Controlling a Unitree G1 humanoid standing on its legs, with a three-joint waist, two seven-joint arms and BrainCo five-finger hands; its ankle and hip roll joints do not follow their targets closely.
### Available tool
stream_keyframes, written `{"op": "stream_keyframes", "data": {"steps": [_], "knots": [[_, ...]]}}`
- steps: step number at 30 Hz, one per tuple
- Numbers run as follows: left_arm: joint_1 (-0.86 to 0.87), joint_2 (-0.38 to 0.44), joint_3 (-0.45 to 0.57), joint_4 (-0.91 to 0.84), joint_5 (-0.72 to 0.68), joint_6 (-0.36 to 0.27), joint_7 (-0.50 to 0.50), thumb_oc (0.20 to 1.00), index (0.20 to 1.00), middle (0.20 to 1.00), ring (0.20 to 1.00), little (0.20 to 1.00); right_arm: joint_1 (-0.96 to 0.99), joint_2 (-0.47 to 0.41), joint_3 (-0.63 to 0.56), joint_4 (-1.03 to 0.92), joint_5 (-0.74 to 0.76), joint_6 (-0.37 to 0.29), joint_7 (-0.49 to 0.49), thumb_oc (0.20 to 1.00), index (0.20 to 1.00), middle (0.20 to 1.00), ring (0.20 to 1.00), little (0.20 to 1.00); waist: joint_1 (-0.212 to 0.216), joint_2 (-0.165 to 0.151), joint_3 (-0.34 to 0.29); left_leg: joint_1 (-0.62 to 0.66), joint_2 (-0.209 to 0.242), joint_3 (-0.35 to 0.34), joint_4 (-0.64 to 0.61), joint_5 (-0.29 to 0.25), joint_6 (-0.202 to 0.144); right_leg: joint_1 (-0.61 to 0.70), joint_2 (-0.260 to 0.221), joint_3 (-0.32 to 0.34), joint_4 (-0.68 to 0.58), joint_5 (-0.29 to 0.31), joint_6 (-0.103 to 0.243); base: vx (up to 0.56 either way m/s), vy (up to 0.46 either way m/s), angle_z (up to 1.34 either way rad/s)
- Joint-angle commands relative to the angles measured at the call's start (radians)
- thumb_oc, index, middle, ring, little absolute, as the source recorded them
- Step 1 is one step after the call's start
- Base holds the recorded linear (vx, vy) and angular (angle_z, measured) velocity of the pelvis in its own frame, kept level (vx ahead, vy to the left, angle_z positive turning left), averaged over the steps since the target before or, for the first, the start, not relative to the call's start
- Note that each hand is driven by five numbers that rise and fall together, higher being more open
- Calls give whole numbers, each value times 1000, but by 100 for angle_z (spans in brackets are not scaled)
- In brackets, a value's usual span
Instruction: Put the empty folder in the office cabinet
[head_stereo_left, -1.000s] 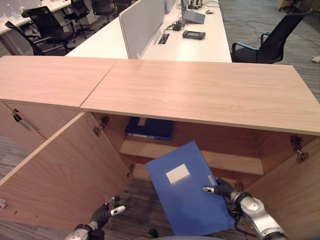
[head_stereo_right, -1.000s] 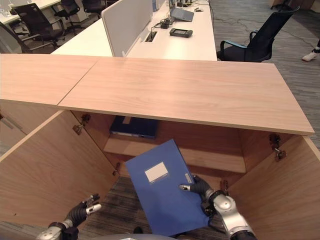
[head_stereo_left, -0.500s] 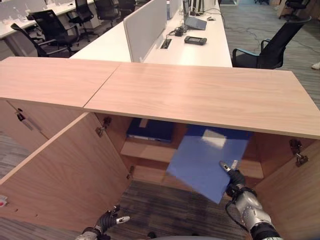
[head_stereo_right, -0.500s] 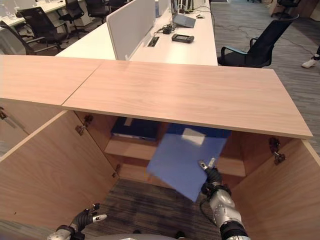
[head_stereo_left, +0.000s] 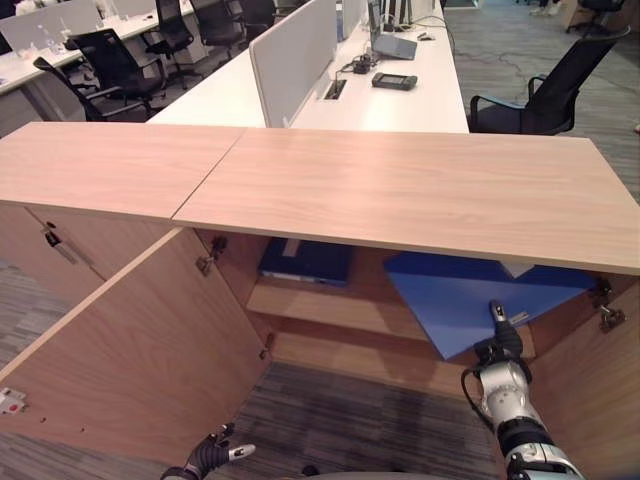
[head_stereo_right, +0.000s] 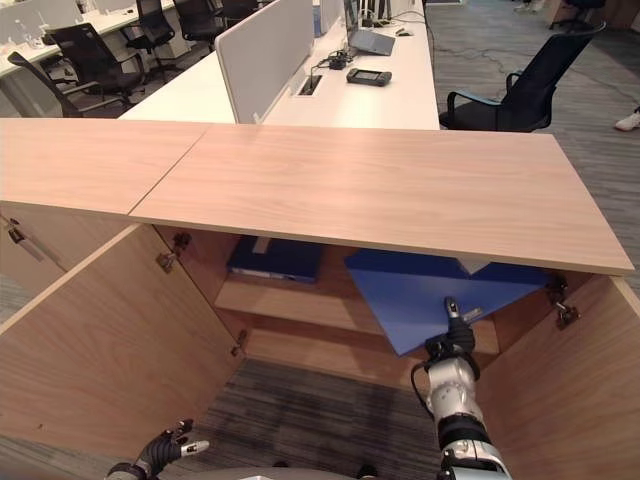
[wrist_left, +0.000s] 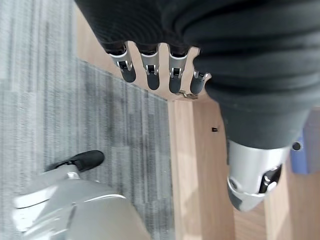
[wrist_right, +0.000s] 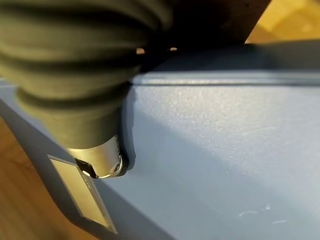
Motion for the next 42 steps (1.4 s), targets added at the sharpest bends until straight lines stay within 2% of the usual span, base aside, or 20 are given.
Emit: {"op": "stream_keyframes", "data": {"steps": [1,5,6,12,13,15,20,25,34,39,40,42], "knots": [[-67,58,-58,-6,2,-27,25,1000,1000,1000,1000,1000,-198,14,-20,19,52,-85,-13,200,200,200,200,200,45,-32,48,19,26,-20,12,-75,-46,36,-79,29,15,-76,111,-34,0,3],[-92,69,-94,-1,-5,-27,34,1000,1000,1000,1000,1000,-328,-17,-23,56,87,-103,-39,200,200,200,200,200,58,-6,74,-4,22,-26,12,-63,-47,9,-79,28,20,-70,111,-66,13,2],[-111,76,-124,-1,-8,-30,39,1000,1000,1000,1000,1000,-419,-45,-31,87,113,-111,-51,200,200,200,200,200,68,15,92,-26,20,-31,12,-53,-47,-17,-81,29,31,-71,110,-89,34,4],[-167,96,-210,-28,-33,-46,43,1000,1000,1000,1000,1000,-643,-159,-28,226,176,-118,-65,200,200,200,200,200,96,70,128,-86,14,-45,16,-24,-52,-95,-91,20,76,-77,107,-63,25,10],[-168,95,-211,-28,-34,-46,43,1000,1000,1000,1000,1000,-645,-161,-28,228,177,-118,-63,200,200,200,200,200,96,70,128,-88,14,-45,16,-23,-52,-97,-91,20,78,-77,107,-65,3,5],[-186,99,-238,-29,-41,-52,48,1000,1000,1000,1000,1000,-730,-216,-27,292,204,-117,-71,200,200,200,200,200,104,93,150,-118,11,-52,23,-14,-53,-146,-96,26,111,-83,106,-77,6,6],[-222,103,-296,-7,-19,-55,59,1000,1000,1000,1000,1000,-867,-306,11,381,227,-118,-77,200,200,200,200,200,125,122,182,-217,15,-54,91,-13,-55,-263,-110,42,204,-108,99,-81,-15,3],[-221,105,-321,3,-7,-58,62,1000,1000,1000,1000,1000,-926,-364,33,413,239,-135,-85,200,200,200,200,200,139,146,180,-284,15,-55,124,-16,-54,-350,-112,64,259,-122,95,-17,-18,-5],[-218,87,-353,2,-22,-60,75,1000,1000,1000,1000,1000,-987,-456,38,436,269,-187,-118,200,200,200,200,200,136,194,190,-310,21,-53,96,-5,-56,-443,-100,95,295,-139,92,17,-2,-3],[-235,92,-371,-32,-46,-57,80,1000,1000,1000,1000,1000,-1012,-455,48,425,272,-209,-141,200,200,200,200,200,135,206,230,-392,19,-50,189,-39,-52,-538,-105,106,393,-164,86,-34,-24,-6],[-235,96,-365,-30,-52,-51,89,1000,1000,1000,1000,1000,-1004,-449,37,429,281,-210,-145,200,200,200,200,200,129,203,239,-431,10,-57,241,-68,-53,-569,-112,109,441,-189,83,-42,-38,12],[-237,109,-360,-43,-60,-53,96,1000,1000,1000,1000,1000,-1010,-440,30,434,295,-217,-153,200,200,200,200,200,125,207,246,-461,2,-58,269,-80,-52,-598,-115,109,466,-195,81,-11,6,12]]}}
